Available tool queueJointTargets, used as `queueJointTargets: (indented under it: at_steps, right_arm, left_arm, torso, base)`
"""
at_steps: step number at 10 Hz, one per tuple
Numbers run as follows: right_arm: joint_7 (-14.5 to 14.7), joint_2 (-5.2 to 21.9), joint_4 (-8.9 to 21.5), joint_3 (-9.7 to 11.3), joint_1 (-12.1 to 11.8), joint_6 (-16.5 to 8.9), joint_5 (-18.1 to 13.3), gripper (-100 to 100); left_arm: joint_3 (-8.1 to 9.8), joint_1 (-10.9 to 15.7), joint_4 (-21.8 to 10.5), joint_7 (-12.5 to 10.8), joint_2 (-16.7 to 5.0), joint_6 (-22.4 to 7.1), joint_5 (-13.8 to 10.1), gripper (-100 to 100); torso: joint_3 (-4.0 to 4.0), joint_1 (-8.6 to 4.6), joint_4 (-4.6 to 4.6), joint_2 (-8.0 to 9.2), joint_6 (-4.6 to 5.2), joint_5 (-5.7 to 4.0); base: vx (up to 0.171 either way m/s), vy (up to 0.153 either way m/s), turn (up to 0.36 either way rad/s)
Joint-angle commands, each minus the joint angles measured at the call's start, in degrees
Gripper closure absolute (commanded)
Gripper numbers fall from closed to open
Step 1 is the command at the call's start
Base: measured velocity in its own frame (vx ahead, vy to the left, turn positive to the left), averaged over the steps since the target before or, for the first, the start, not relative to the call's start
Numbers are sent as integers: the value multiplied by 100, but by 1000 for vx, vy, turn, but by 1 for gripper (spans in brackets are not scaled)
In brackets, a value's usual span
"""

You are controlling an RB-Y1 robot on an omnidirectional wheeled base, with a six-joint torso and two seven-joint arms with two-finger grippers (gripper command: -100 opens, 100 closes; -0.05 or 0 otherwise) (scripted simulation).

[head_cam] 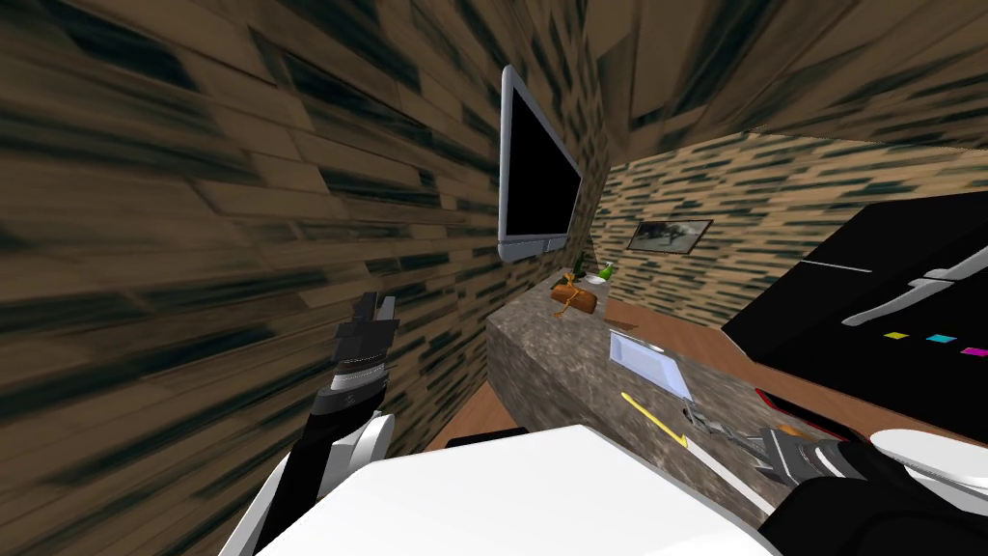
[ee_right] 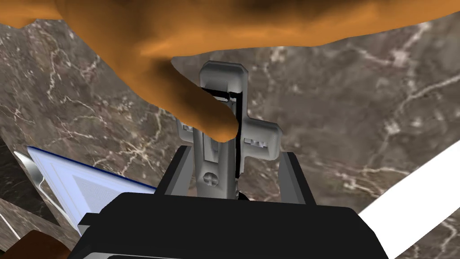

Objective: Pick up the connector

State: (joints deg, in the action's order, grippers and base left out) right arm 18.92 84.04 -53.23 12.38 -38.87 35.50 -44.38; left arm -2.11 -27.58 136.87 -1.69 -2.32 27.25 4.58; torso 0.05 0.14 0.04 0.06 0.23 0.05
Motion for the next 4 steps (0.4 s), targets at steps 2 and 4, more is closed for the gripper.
queueJointTargets:
  at_steps: [2,4]
  right_arm:
    - [32,223,-69,-89,7,169,-7,100]
    - [31,147,16,-23,94,161,-46,0]
  left_arm:
    - [0,0,0,0,0,0,0,0]
    - [-1,1,0,0,0,0,0,0]
  torso:
    - [-1,8,0,-3,2,5]
    - [-1,11,0,-1,-10,6]
  base:
    - [48,39,-225]
    - [8,11,-20]
